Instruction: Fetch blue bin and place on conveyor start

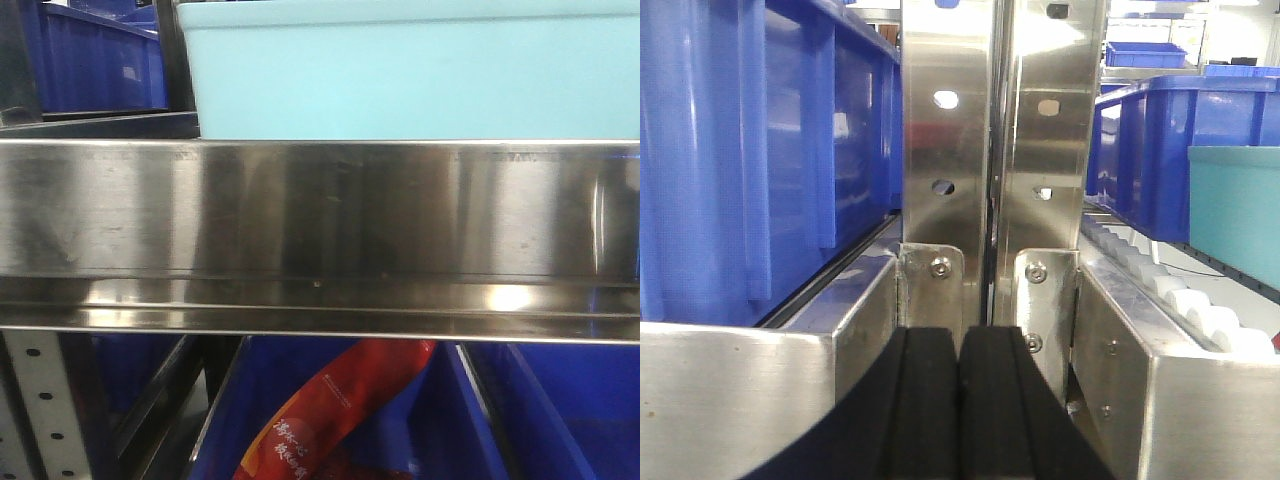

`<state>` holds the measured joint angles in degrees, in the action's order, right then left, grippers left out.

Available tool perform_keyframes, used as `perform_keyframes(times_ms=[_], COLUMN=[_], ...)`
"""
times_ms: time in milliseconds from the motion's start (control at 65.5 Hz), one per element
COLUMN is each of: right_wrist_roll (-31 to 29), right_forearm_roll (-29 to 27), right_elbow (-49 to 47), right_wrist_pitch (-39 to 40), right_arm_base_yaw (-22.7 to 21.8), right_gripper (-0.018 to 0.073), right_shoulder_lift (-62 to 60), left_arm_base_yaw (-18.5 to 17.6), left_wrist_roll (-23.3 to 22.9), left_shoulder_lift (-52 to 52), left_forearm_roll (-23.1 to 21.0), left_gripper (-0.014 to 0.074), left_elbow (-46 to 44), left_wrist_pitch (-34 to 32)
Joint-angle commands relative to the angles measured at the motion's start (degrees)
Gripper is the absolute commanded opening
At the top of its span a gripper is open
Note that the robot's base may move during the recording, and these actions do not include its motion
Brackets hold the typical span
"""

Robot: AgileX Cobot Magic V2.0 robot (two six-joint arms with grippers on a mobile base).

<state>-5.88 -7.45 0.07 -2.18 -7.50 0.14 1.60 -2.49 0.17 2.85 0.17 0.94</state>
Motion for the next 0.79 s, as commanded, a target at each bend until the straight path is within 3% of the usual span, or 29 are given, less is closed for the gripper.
perform_keyframes(times_ms=[0,504,778], right_wrist_roll=[-0.23,-0.23,-0.23], right_forearm_roll=[-0.16,-0.16,-0.16], right_elbow=[-0.07,-0.07,-0.07], right_wrist_pitch=[1.23,1.23,1.33], right_arm_base_yaw=[0.13,0.13,0.11], right_gripper=[-0.0162,-0.0162,-0.0162], right_shoulder_lift=[-0.14,-0.14,-0.14], left_arm_base_yaw=[-0.20,-0.21,-0.21], left_wrist_roll=[0.27,0.27,0.27], left_shoulder_lift=[-0.17,-0.17,-0.17], left_forearm_roll=[-0.01,0.44,0.44], left_gripper=[-0.0111,-0.0111,-0.0111], left_elbow=[-0.17,-0.17,-0.17], left_wrist_pitch=[-0.94,-0.94,-4.19])
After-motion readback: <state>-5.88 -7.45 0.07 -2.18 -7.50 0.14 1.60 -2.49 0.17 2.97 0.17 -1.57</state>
